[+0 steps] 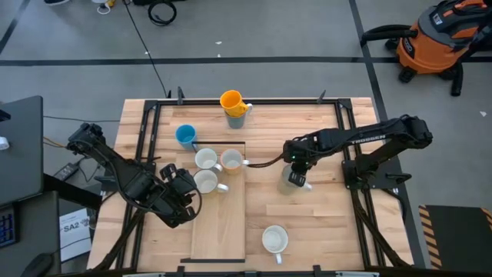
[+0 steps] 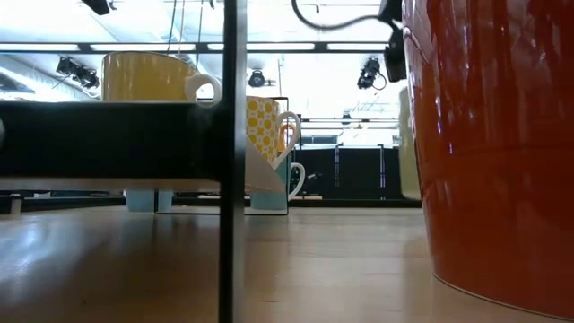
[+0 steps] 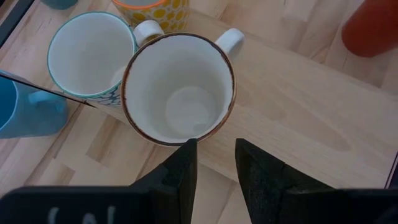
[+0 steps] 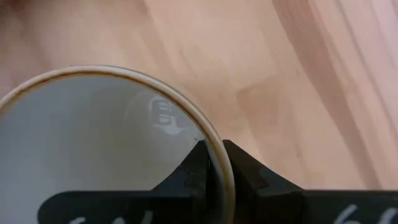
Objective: Place coffee mugs
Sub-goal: Put the light green mug on the shelf
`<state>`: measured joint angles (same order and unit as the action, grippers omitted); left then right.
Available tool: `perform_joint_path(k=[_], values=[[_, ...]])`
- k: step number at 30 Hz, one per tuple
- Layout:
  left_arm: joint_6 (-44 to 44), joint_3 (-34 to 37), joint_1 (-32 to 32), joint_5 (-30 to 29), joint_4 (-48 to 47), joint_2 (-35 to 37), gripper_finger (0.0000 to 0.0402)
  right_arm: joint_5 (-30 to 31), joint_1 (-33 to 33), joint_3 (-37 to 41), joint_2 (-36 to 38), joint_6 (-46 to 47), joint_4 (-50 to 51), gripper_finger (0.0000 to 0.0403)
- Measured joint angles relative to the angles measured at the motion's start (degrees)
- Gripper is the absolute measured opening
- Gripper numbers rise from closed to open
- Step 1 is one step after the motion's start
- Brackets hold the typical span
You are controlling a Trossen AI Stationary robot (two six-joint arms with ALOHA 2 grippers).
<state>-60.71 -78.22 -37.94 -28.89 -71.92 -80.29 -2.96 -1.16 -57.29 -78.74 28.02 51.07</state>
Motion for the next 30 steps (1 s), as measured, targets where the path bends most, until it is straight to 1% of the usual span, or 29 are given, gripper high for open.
perform_joint_path(k=[7, 12, 17, 23, 30], values=[[0.00, 0.00, -0.01, 0.00, 0.07, 0.00, 0.0117, -0.31, -2.55, -6.00, 0.00, 5.20, -2.41, 0.0037], [0.00, 0.00, 0.01, 0.00, 0.13, 0.00, 0.0117, 1.54, -3.05, -11.64, -1.63, 7.41, -4.92, 0.0037], [0.00, 0.00, -0.01, -0.02, 0.17, 0.00, 0.0117, 3.53, -2.97, -18.66, -7.54, 6.75, -4.88, 0.0037], [0.00, 0.00, 0.00, -0.01, 0.20, 0.00, 0.0117, 1.60, -2.80, -26.67, -16.36, 4.52, -3.22, 0.0037], [0.00, 0.00, -0.01, -0.02, 0.20, 0.00, 0.0117, 1.41, -2.72, -33.44, -23.81, 3.23, -0.67, 0.0038]])
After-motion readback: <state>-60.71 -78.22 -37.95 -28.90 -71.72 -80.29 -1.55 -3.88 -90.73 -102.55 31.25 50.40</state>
